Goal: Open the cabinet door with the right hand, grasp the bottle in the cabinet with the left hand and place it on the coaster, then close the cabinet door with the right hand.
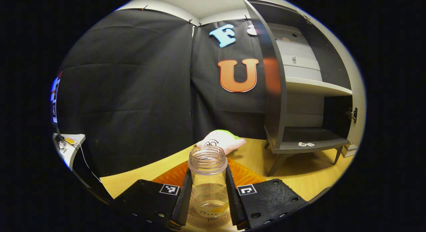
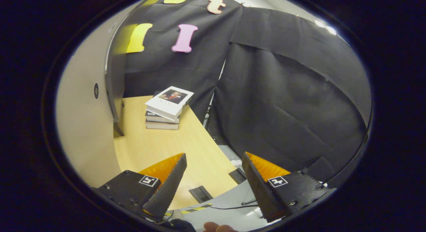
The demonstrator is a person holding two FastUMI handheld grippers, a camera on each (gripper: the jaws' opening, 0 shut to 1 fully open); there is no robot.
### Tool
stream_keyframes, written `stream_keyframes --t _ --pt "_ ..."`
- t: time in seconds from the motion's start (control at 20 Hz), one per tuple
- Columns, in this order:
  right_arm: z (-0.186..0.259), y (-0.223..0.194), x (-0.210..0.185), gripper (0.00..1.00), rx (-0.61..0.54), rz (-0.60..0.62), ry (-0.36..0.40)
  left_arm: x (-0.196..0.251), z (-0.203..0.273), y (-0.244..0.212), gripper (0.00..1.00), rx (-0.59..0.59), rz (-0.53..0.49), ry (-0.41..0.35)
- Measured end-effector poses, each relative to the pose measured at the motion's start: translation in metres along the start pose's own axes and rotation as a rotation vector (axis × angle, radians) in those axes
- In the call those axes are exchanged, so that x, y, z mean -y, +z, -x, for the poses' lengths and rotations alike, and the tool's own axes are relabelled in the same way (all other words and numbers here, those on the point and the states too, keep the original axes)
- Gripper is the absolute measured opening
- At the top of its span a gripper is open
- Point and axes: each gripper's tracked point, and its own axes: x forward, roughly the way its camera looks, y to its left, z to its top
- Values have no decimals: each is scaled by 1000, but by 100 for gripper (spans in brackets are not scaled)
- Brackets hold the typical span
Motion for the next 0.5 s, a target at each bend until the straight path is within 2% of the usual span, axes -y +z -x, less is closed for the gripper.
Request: stream_keyframes --t 0.1,0.3,0.5 --pt "-2 -1 -5 100 13 27 4 0 2 -1 48 9 -29 3" --pt "-5 -5 -13 100 -10 23 26 -2 5 -3 48 -23 -23 -10" --pt "-9 -12 -15 100 -29 30 36 -4 3 -4 48 -47 -24 8"
